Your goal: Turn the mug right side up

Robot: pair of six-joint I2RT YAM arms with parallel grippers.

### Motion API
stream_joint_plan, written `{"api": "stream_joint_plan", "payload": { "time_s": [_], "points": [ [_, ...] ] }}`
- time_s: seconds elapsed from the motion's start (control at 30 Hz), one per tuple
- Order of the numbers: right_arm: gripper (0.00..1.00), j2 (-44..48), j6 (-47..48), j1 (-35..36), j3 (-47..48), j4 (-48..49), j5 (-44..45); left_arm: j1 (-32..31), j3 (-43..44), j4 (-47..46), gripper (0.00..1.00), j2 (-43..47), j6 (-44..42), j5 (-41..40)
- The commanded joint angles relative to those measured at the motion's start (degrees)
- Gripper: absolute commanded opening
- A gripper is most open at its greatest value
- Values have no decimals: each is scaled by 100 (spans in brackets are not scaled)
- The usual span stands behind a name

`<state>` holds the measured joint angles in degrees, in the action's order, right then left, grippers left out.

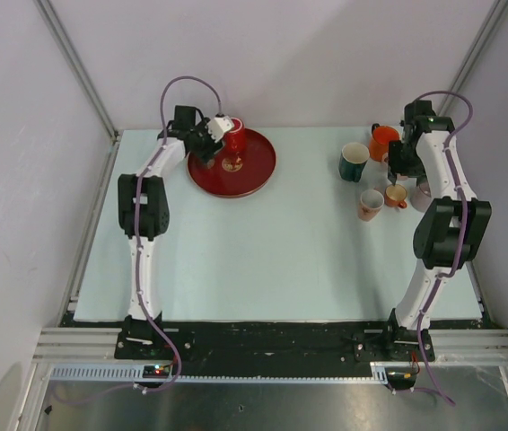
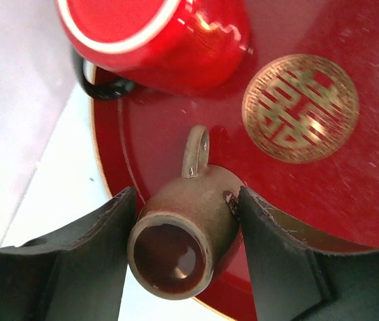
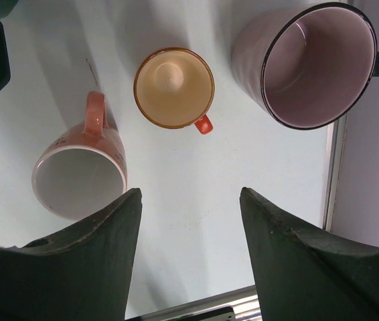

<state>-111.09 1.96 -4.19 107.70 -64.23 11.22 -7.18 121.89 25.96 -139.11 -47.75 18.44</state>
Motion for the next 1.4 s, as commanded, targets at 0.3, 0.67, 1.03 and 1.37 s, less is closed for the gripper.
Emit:
{"api": "stream_joint_plan", "payload": {
  "time_s": [0.3, 0.67, 1.03, 1.37],
  "points": [
    [65, 508, 151, 41, -203, 103, 61, -16, -929, 706, 91, 1124, -182, 704],
    [66, 574, 156, 33, -493, 182, -58, -198, 1379, 1365, 90, 79, 662, 706],
    [66, 619, 164, 42, -576, 171, -101, -668, 1895, 2757, 74, -807, -992, -1083],
    [66, 670, 183, 67, -621, 191, -77, -663, 1881, 2903, 69, -846, -1063, -1329]
  ]
}}
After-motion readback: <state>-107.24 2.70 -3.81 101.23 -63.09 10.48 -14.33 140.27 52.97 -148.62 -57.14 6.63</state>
